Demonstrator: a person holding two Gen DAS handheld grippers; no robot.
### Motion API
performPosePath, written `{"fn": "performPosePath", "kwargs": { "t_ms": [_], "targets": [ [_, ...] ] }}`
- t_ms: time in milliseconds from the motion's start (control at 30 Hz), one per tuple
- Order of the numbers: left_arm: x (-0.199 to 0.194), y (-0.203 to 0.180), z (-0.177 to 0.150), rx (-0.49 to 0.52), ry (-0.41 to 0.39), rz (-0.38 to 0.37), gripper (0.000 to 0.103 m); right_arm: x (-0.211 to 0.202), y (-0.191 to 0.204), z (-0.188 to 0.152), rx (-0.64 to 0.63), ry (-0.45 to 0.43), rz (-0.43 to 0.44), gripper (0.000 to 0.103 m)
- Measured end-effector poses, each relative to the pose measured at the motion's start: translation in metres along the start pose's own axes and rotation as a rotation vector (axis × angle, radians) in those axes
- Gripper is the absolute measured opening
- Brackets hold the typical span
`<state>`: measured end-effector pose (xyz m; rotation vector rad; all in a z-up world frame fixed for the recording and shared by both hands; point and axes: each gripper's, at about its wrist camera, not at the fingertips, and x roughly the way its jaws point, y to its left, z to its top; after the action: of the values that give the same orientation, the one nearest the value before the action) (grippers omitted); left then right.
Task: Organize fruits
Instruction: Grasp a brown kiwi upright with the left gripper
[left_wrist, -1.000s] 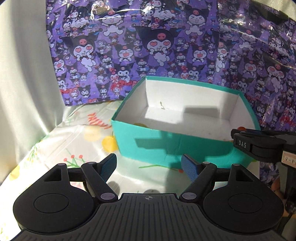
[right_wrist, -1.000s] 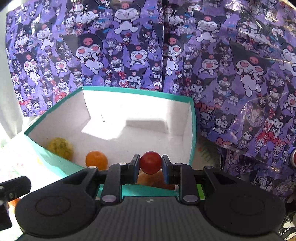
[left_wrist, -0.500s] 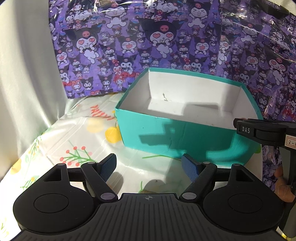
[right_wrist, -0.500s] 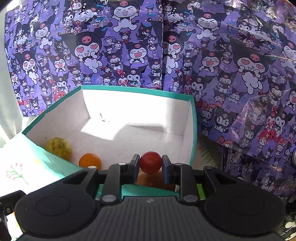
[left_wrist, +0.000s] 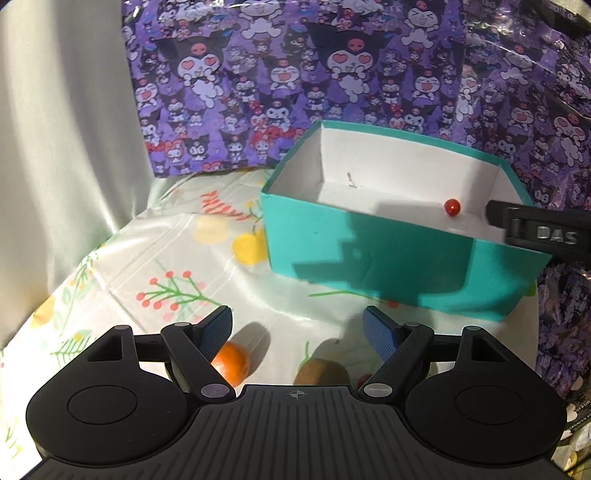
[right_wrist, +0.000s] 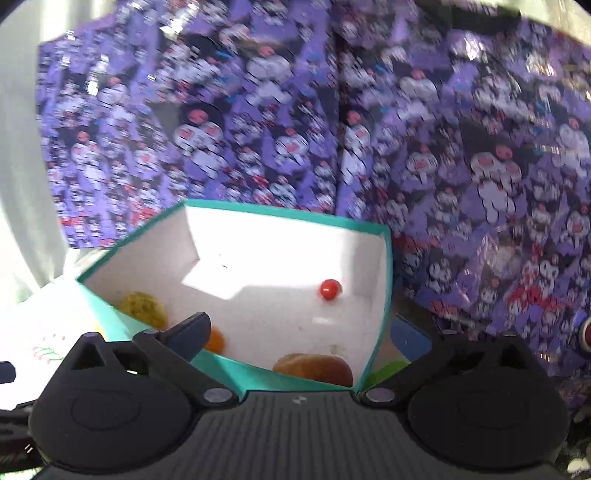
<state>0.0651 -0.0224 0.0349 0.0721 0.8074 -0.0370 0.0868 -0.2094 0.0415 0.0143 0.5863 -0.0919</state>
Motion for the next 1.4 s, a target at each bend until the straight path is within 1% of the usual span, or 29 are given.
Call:
{"fn": "performPosePath", "kwargs": {
  "t_ms": [67,100,133,233,267,400,467,567,633,667,767,833,867,900,933,1000,1133,1200,1233,1400],
  "targets": [
    [-0.002,0.003,-0.004,0.009,0.003,0.003,0.083,-0.016,0.004,-0.003,-0.019,-0.026,-0.002,0.103],
    [-0.003,0.005,-0.007,0.016,0.004,0.002,0.083,-0.023,0.007,-0.007,-0.029,-0.028,0.011,0.103],
    [-0.003,0.006,-0.010,0.021,0.011,0.001,0.083,-0.030,0.009,-0.012,-0.042,-0.021,0.036,0.103],
    [-0.002,0.012,-0.020,0.025,0.031,-0.019,0.083,-0.040,0.015,-0.033,-0.090,0.045,0.138,0.103],
    [0.000,0.014,-0.023,0.027,0.039,-0.020,0.083,-0.044,0.016,-0.041,-0.100,0.048,0.150,0.103],
    [0.009,0.016,-0.033,0.043,0.077,-0.010,0.081,-0.060,0.023,-0.065,-0.157,-0.018,0.176,0.103],
    [0.013,0.014,-0.035,0.050,0.086,-0.029,0.081,-0.064,0.031,-0.072,-0.202,-0.012,0.180,0.103],
    [0.021,0.012,-0.038,0.057,0.111,-0.074,0.081,-0.062,0.041,-0.079,-0.238,0.042,0.188,0.103],
    [0.030,0.009,-0.039,0.061,0.139,-0.080,0.072,-0.062,0.046,-0.083,-0.236,0.065,0.191,0.103],
    [0.035,0.008,-0.040,0.064,0.149,-0.083,0.073,-0.061,0.047,-0.085,-0.229,0.076,0.191,0.103],
    [0.043,0.008,-0.039,0.049,0.165,-0.144,0.070,-0.056,0.049,-0.089,-0.217,0.116,0.189,0.103],
    [0.047,0.007,-0.039,0.047,0.172,-0.178,0.067,-0.053,0.051,-0.092,-0.218,0.135,0.184,0.103],
    [0.049,0.007,-0.039,0.043,0.176,-0.197,0.064,-0.053,0.051,-0.093,-0.218,0.142,0.182,0.103],
    [0.051,0.007,-0.039,0.040,0.181,-0.214,0.062,-0.053,0.052,-0.094,-0.218,0.144,0.182,0.103],
    [0.053,0.007,-0.039,0.034,0.187,-0.227,0.062,-0.053,0.053,-0.095,-0.217,0.145,0.182,0.103],
    [0.056,0.007,-0.039,0.031,0.197,-0.250,0.058,-0.052,0.055,-0.095,-0.220,0.151,0.182,0.103],
    [0.060,0.004,-0.039,0.048,0.210,-0.275,0.057,-0.050,0.057,-0.096,-0.223,0.157,0.178,0.103],
    [0.066,0.001,-0.040,0.054,0.231,-0.287,0.051,-0.049,0.057,-0.095,-0.222,0.165,0.192,0.103],
    [0.069,0.001,-0.041,0.055,0.243,-0.298,0.050,-0.049,0.057,-0.095,-0.222,0.166,0.194,0.103],
    [0.069,-0.003,-0.040,0.084,0.233,-0.294,0.047,-0.047,0.059,-0.094,-0.238,0.158,0.189,0.103]
  ]
}}
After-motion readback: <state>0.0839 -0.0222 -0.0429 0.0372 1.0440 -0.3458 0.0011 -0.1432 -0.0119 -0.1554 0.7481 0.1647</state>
